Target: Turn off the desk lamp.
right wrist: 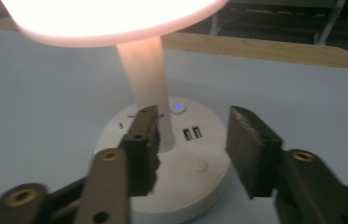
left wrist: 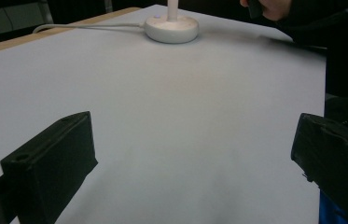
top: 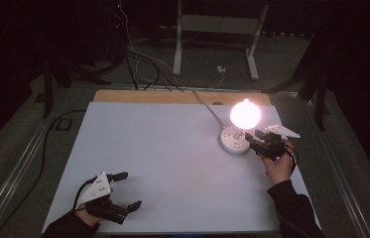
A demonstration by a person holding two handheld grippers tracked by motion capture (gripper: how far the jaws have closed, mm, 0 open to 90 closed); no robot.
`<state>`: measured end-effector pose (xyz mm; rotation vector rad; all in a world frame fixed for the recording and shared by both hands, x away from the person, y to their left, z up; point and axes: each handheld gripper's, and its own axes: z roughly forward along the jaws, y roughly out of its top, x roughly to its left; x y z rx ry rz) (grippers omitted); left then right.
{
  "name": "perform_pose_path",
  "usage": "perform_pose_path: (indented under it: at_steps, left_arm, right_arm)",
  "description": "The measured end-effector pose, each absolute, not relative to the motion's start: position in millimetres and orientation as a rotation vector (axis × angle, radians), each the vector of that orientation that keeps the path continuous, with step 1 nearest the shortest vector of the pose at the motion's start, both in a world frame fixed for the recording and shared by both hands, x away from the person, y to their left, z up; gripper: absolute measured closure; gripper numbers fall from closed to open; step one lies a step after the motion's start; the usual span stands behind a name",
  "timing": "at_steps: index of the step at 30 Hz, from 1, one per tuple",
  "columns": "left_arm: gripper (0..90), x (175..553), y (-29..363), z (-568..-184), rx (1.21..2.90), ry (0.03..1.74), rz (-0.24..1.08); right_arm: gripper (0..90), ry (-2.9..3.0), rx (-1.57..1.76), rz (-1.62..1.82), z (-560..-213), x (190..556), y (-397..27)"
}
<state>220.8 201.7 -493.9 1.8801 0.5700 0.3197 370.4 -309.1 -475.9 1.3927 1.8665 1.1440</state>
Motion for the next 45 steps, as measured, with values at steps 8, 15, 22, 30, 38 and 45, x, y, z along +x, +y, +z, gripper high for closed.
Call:
perform_pose_path:
  at_steps: [8, 15, 22, 30, 38, 45]
  left_arm:
    - [0.4, 221, 202, -494, 1.882, 0.570, 0.322]
    - [0.4, 221, 202, -494, 1.881, 0.571, 0.321]
    - [0.4, 221, 202, -494, 1.882, 0.572, 0.319]
    - [0.4, 221, 202, -495, 1.890, 0.571, 0.321]
    - [0.5, 222, 202, -494, 1.887, 0.569, 0.318]
    - [0.5, 222, 201, -495, 1.886, 0.570, 0.316]
  right_arm:
    - [89.6, 1.883, 1.444, 1.100, -485, 380, -315]
    - [89.9, 1.897, 1.456, 1.091, -491, 385, -314]
    - [90.0, 1.934, 1.441, 1.074, -501, 389, -312]
    - [90.0, 1.951, 1.416, 1.061, -509, 390, -309]
    - [89.9, 1.953, 1.379, 1.049, -511, 389, -309]
    - [90.0, 1.952, 1.359, 1.035, -512, 388, -308]
